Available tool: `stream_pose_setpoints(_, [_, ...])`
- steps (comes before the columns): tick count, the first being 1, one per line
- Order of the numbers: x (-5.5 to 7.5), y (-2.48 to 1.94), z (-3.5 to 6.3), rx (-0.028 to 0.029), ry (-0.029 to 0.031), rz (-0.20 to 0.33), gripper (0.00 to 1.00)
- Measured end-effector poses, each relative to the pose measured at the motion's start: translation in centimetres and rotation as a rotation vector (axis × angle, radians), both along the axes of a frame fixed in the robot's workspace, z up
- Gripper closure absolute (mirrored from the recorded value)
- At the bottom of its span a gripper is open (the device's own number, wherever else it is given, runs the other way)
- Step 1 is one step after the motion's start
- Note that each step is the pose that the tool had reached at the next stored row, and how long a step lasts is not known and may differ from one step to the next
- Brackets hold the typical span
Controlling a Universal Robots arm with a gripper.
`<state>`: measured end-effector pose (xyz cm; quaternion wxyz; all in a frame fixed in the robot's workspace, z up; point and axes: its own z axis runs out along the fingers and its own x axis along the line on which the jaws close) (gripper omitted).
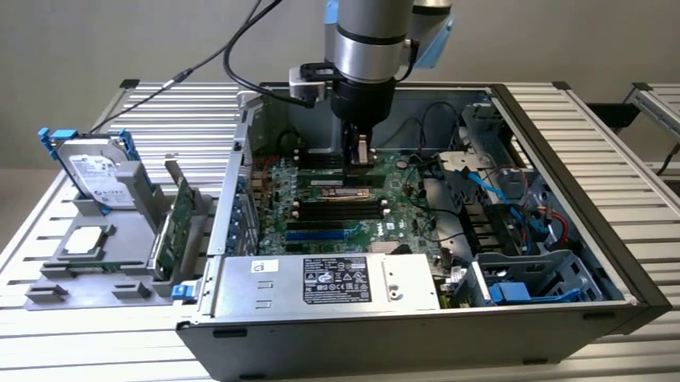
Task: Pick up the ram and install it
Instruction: 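Insert the ram into the slot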
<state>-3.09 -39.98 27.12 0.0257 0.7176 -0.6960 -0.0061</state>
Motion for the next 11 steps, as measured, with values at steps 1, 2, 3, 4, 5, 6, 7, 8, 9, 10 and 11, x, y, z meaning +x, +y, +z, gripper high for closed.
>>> stream_pose_setpoints(1, [0.00, 0.00, -0.06, -0.0057, -0.0001, 0.000, 0.86])
stream_pose_setpoints(2, [0.00, 0.01, -0.12, -0.0122, -0.0002, 0.000, 0.86])
stream_pose_setpoints(3, [0.00, 0.00, -0.16, -0.0194, -0.0002, 0.000, 0.86])
stream_pose_setpoints(4, [-0.01, 0.00, -0.23, -0.0262, -0.0005, 0.001, 0.86])
stream_pose_setpoints(5, [0.00, 0.00, -0.30, -0.0315, -0.0011, 0.001, 0.86])
stream_pose_setpoints(6, [-0.01, 0.00, -0.38, -0.0366, -0.0024, 0.001, 0.86])
stream_pose_setpoints(7, [-0.01, 0.03, -0.46, -0.0409, -0.0048, 0.001, 0.86])
stream_pose_setpoints(8, [-0.01, 0.07, -0.54, -0.0447, -0.0084, 0.001, 0.86])
stream_pose_setpoints(9, [-0.01, 0.12, -0.62, -0.0489, -0.0128, 0.001, 0.86])
stream_pose_setpoints(10, [-0.01, 0.18, -0.70, -0.0526, -0.0173, 0.001, 0.86])
stream_pose_setpoints(11, [-0.01, 0.23, -0.80, -0.0562, -0.0210, 0.001, 0.86])
